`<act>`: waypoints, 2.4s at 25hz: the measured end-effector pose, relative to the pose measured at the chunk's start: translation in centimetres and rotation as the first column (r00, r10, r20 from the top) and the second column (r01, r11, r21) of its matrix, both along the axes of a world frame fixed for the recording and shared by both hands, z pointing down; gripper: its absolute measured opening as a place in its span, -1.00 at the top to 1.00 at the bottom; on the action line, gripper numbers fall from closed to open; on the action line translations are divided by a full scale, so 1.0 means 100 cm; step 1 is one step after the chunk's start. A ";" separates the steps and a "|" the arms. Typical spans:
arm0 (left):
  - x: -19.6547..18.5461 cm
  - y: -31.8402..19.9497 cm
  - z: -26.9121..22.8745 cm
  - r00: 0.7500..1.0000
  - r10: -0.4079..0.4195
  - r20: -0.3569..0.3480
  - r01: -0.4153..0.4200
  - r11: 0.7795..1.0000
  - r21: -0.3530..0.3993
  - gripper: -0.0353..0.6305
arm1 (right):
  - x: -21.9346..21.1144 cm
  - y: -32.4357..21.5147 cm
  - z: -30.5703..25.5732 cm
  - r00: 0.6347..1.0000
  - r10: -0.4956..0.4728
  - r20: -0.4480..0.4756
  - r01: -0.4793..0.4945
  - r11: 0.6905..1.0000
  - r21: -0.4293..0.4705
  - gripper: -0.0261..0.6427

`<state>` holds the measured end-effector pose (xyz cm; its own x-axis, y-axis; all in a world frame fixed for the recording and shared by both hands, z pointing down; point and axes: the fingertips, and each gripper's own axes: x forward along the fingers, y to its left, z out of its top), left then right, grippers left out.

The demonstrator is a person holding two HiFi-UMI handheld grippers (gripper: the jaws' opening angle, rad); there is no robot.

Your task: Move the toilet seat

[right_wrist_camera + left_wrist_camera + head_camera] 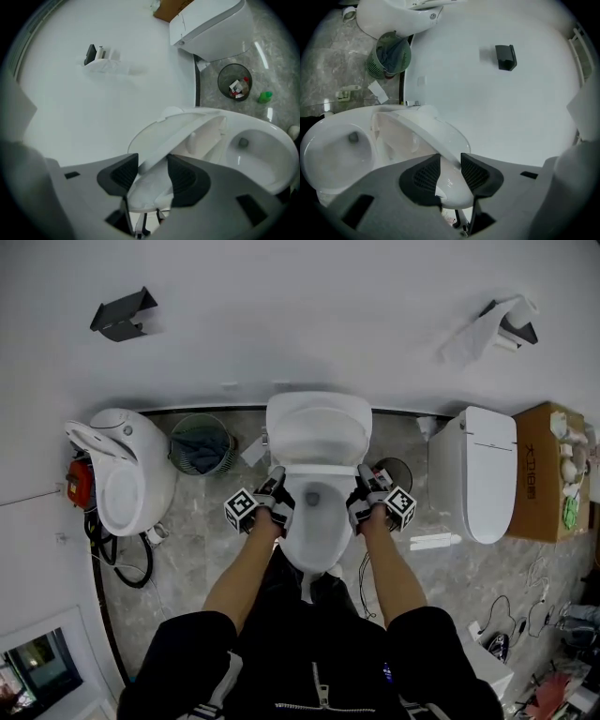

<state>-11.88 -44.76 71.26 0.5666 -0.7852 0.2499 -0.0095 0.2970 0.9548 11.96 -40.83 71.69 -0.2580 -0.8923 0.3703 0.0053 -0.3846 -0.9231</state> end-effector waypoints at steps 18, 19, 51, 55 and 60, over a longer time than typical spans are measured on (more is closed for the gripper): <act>0.021 -0.081 -0.012 0.994 0.104 -0.035 -0.103 0.994 0.030 0.68 | 0.021 -0.095 0.006 0.990 0.142 0.013 -0.141 0.988 -0.059 0.30; 0.022 -0.078 -0.013 0.993 0.117 -0.025 -0.116 0.993 0.037 0.68 | 0.021 -0.098 0.006 0.990 0.143 0.014 -0.142 0.988 -0.058 0.30; 0.043 0.131 -0.187 0.356 -0.005 0.934 -0.759 0.582 0.292 0.88 | -0.030 0.071 -0.205 0.251 -0.170 -0.953 0.704 0.707 0.059 0.92; 0.058 0.162 -0.217 0.294 -0.084 0.952 -0.794 0.533 0.293 0.88 | -0.022 0.121 -0.220 0.195 -0.134 -0.972 0.703 0.710 0.043 0.92; 0.068 0.177 -0.244 0.260 -0.159 0.953 -0.813 0.497 0.304 0.88 | -0.014 0.159 -0.238 0.153 -0.093 -0.984 0.696 0.716 0.041 0.92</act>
